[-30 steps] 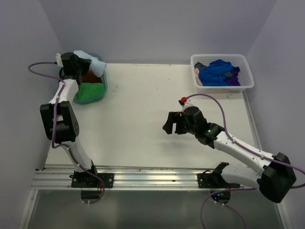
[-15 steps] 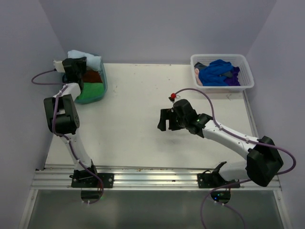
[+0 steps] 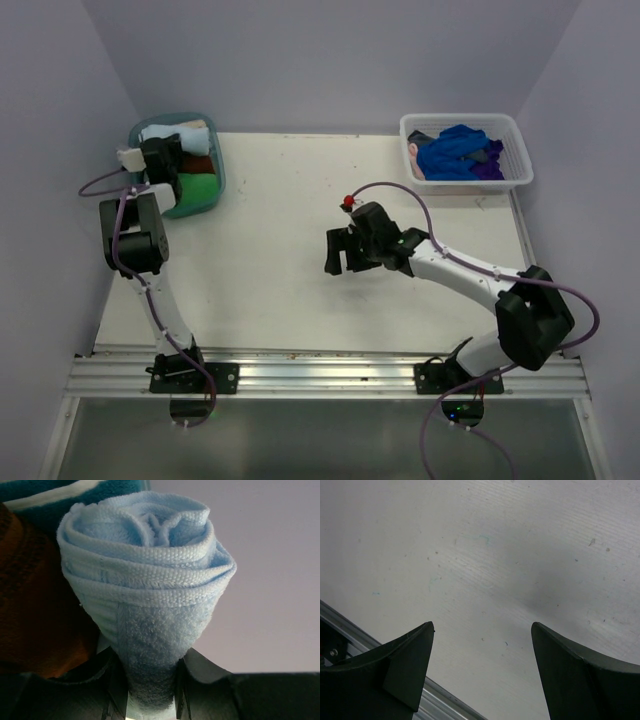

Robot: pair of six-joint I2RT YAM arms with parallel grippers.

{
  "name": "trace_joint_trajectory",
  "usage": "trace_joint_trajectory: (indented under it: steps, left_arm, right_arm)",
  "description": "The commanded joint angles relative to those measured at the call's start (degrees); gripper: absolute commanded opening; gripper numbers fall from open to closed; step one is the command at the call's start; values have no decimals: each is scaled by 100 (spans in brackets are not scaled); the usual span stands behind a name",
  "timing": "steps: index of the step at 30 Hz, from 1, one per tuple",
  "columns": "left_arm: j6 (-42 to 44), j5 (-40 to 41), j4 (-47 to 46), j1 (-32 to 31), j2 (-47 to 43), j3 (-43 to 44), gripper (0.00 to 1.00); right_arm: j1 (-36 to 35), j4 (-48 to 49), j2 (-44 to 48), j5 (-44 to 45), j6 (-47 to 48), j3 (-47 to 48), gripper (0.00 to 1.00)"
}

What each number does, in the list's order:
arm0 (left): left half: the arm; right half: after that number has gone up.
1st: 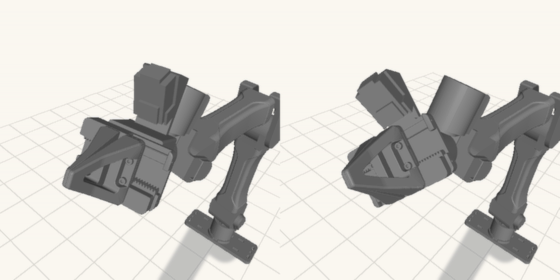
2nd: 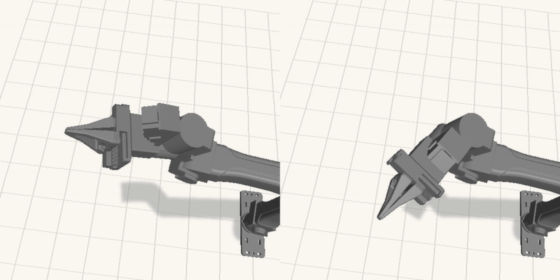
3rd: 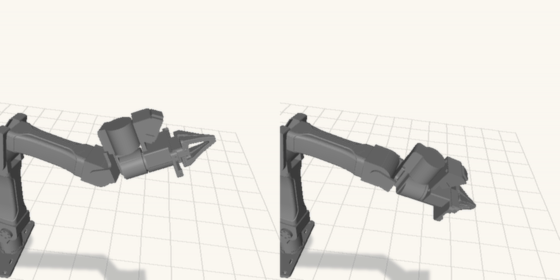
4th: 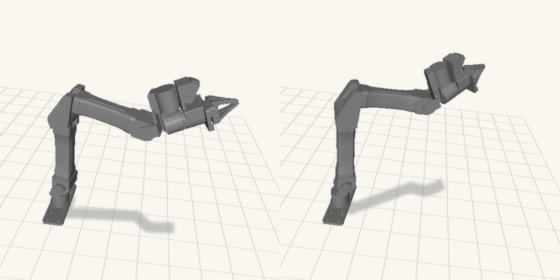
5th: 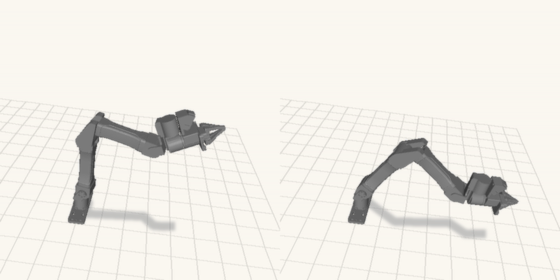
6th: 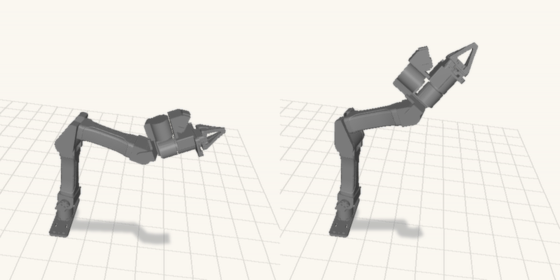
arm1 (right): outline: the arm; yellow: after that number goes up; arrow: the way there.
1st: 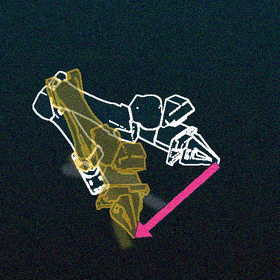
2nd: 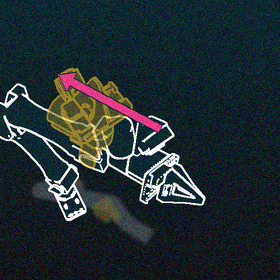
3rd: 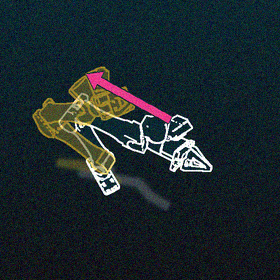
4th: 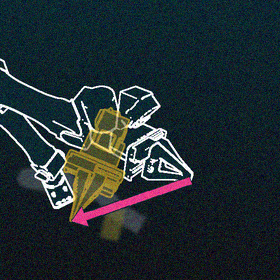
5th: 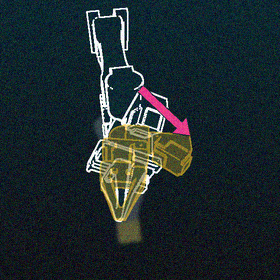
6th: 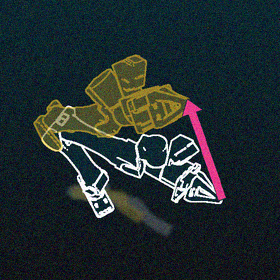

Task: Roll the towels
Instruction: Place the rolled towel into the container

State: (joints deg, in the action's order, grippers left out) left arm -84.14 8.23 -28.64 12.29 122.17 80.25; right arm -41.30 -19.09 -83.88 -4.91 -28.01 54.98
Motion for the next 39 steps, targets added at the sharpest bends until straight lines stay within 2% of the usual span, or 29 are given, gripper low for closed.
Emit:
trace_joint_trajectory:
  steps: [1,8,10,11,15,18,29,34,39]
  left_arm:
    - [-208,276,-467,-8,-27,-88,38]
    - [-542,381,130,-8,-27,-150,41]
    - [-621,390,375,-8,0,-71,45]
    - [-621,355,499,-8,43,77,47]
    - [-639,215,1167,1,53,377,67]
    - [-691,170,1545,-8,-35,404,73]
    - [-903,-234,1889,27,-333,361,85]
    - [-885,-304,2063,27,-510,334,99]
    - [-911,-190,2135,36,-870,35,100]
  right_arm:
    - [8,-86,-23,-186,138,268,82]
    - [-1,-24,-41,-195,50,241,82]
    - [-1,-42,-24,-177,24,232,82]
    - [-1,-42,-24,-177,24,224,82]
    - [-1,-24,90,-160,-20,180,82]
    - [8,28,161,-151,-64,118,82]
    - [8,186,477,-212,-205,-136,81]
    - [-10,257,618,-309,-258,-286,81]
    - [-10,301,732,-291,-284,-348,81]
